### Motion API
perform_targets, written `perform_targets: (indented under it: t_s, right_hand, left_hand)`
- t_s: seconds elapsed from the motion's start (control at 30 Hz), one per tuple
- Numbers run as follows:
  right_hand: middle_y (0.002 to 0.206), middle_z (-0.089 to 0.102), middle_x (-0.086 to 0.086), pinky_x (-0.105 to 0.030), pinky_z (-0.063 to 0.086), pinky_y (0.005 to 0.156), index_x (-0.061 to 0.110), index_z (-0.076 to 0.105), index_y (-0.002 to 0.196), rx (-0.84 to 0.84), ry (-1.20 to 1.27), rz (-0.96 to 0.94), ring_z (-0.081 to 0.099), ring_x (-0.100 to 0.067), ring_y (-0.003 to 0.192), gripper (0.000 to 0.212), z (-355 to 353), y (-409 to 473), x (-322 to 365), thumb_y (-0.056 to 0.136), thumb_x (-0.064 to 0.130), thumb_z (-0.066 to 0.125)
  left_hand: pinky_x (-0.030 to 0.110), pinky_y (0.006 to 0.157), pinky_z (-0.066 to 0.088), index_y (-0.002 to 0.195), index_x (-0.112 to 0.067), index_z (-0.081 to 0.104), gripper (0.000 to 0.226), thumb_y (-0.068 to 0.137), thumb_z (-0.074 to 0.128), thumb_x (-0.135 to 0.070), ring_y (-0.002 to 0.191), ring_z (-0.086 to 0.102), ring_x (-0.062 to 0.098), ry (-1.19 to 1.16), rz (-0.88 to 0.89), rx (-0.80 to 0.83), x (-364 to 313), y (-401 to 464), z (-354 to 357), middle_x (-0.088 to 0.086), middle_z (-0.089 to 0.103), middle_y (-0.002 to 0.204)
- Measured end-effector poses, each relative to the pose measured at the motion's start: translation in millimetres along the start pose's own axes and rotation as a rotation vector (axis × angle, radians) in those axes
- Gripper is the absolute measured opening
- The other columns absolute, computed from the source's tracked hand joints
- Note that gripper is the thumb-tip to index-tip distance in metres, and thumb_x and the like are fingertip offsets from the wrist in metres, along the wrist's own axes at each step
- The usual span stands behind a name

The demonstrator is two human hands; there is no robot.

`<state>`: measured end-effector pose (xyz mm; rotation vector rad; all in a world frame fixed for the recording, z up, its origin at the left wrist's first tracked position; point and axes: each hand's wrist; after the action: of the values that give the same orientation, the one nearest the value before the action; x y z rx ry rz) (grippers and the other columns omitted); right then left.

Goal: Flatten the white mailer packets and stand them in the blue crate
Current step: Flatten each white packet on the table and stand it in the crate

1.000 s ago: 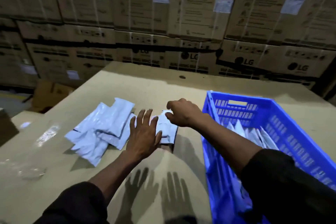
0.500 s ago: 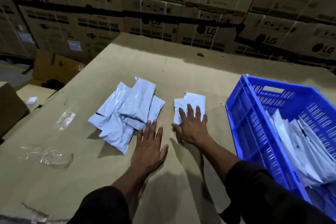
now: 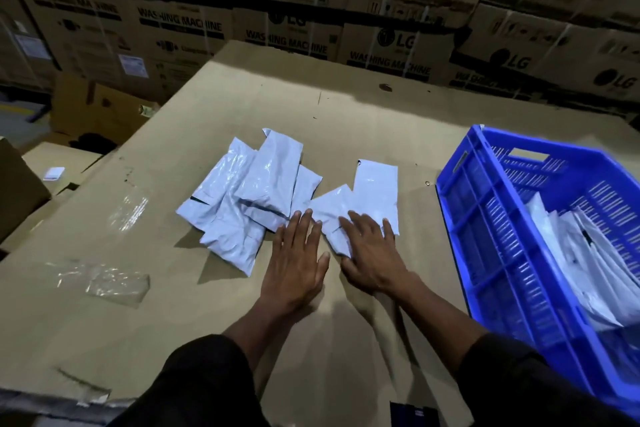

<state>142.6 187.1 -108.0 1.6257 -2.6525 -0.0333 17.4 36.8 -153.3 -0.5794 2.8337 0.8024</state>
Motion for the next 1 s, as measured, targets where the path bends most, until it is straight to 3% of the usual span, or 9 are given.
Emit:
perform_targets:
  t_s: [0.13, 0.3, 0.4, 0.5, 0.57, 0.7, 0.8, 0.93, 1.0]
  right_hand:
    - [0.157, 0.037, -0.003, -0.059, 0.022, 0.115, 0.016, 0.029, 0.155, -0.010, 0.187, -0.169, 0.035, -0.030, 0.143, 0.076, -1.2, -45.4, -8.3, 0.087, 0.048, 0.040]
    - [0.160, 0.029, 0.008, -0.048, 0.008, 0.121, 0.028, 0.018, 0.157, 0.131, 0.206, -0.287, 0.015, -0.020, 0.151, 0.083, -9.3, -83.7, -20.7, 0.078, 0.033, 0.043]
    - [0.155, 0.040, 0.006, -0.046, 0.016, 0.121, 0.025, 0.033, 0.153, 0.023, 0.327, -0.203, 0.025, -0.019, 0.148, 0.069, -10.4, -93.9, -19.8, 0.085, 0.030, 0.041]
    - [0.147, 0.049, 0.003, -0.046, 0.028, 0.115, 0.022, 0.043, 0.147, -0.099, 0.362, -0.040, 0.040, -0.020, 0.139, 0.057, -8.0, -92.0, 0.0, 0.097, 0.044, 0.027]
    - [0.157, 0.036, 0.008, -0.047, 0.019, 0.118, 0.025, 0.032, 0.154, 0.029, 0.287, -0.024, 0.026, -0.020, 0.147, 0.058, -2.0, -87.3, 9.6, 0.103, 0.050, 0.022]
    - [0.165, -0.002, 0.021, -0.056, -0.003, 0.117, 0.035, 0.006, 0.159, 0.199, 0.194, -0.212, -0.006, -0.020, 0.154, 0.058, 0.6, -74.1, -3.3, 0.106, 0.033, 0.029]
    - [0.165, 0.000, 0.020, -0.051, -0.009, 0.118, 0.033, 0.007, 0.159, 0.202, 0.218, -0.232, -0.011, -0.016, 0.153, 0.067, -8.0, -66.0, -5.6, 0.094, 0.033, 0.018]
    - [0.166, 0.018, 0.004, -0.036, 0.000, 0.121, 0.018, 0.020, 0.159, 0.092, 0.268, -0.082, 0.008, -0.015, 0.154, 0.076, 2.2, -67.6, 12.4, 0.093, 0.047, -0.004]
    - [0.165, 0.022, 0.004, -0.034, 0.003, 0.121, 0.018, 0.023, 0.158, 0.039, 0.282, -0.026, 0.013, -0.013, 0.153, 0.088, 13.4, -67.4, 18.2, 0.092, 0.061, -0.016]
  left_hand:
    - [0.060, 0.117, 0.032, 0.146, -0.007, 0.052, 0.054, 0.108, 0.031, -0.039, 0.149, 0.037, 0.035, -0.047, 0.122, -0.058, -1.5, -6.8, -8.2, 0.015, 0.040, 0.161]
    - [0.059, 0.116, 0.033, 0.137, -0.005, 0.060, 0.055, 0.109, 0.025, -0.037, 0.142, 0.046, 0.034, -0.021, 0.188, -0.058, -6.7, -23.8, -17.0, 0.013, 0.050, 0.154]
    - [0.057, 0.115, 0.035, 0.135, -0.007, 0.061, 0.055, 0.109, 0.025, -0.038, 0.140, 0.049, 0.032, 0.024, 0.218, -0.010, -12.8, -32.3, -22.0, 0.011, 0.054, 0.149]
    - [0.056, 0.113, 0.037, 0.134, -0.008, 0.063, 0.055, 0.109, 0.025, -0.040, 0.137, 0.051, 0.030, 0.048, 0.228, 0.026, -18.5, -38.8, -23.6, 0.010, 0.057, 0.146]
    - [0.057, 0.113, 0.038, 0.133, -0.007, 0.063, 0.056, 0.110, 0.024, -0.039, 0.136, 0.052, 0.031, 0.062, 0.221, 0.025, -21.9, -40.3, -25.5, 0.010, 0.058, 0.145]
    - [0.054, 0.113, 0.038, 0.129, -0.007, 0.066, 0.047, 0.107, 0.032, -0.032, 0.134, 0.054, 0.030, 0.096, 0.176, 0.032, -31.7, -29.2, -32.4, 0.010, 0.063, 0.137]
    - [0.046, 0.111, 0.042, 0.128, -0.007, 0.067, 0.052, 0.105, 0.030, -0.035, 0.133, 0.056, 0.028, 0.082, 0.082, 0.172, -40.0, -16.3, -29.4, 0.009, 0.067, 0.133]
    - [0.046, 0.121, 0.024, 0.152, -0.003, 0.042, 0.081, 0.098, -0.002, -0.044, 0.150, 0.035, 0.030, 0.053, -0.016, 0.388, -39.6, -15.6, -21.1, 0.013, 0.044, 0.158]
    - [0.046, 0.124, 0.018, 0.157, -0.005, 0.035, 0.084, 0.096, -0.005, -0.046, 0.153, 0.028, 0.028, 0.048, -0.048, 0.408, -36.5, -19.0, -17.1, 0.012, 0.035, 0.164]
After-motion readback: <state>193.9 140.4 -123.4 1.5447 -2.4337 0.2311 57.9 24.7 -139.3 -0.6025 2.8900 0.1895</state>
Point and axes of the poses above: each hand's wrist, its own y-axis towards the middle knuckle, its own z-axis out of the palm, x = y × z
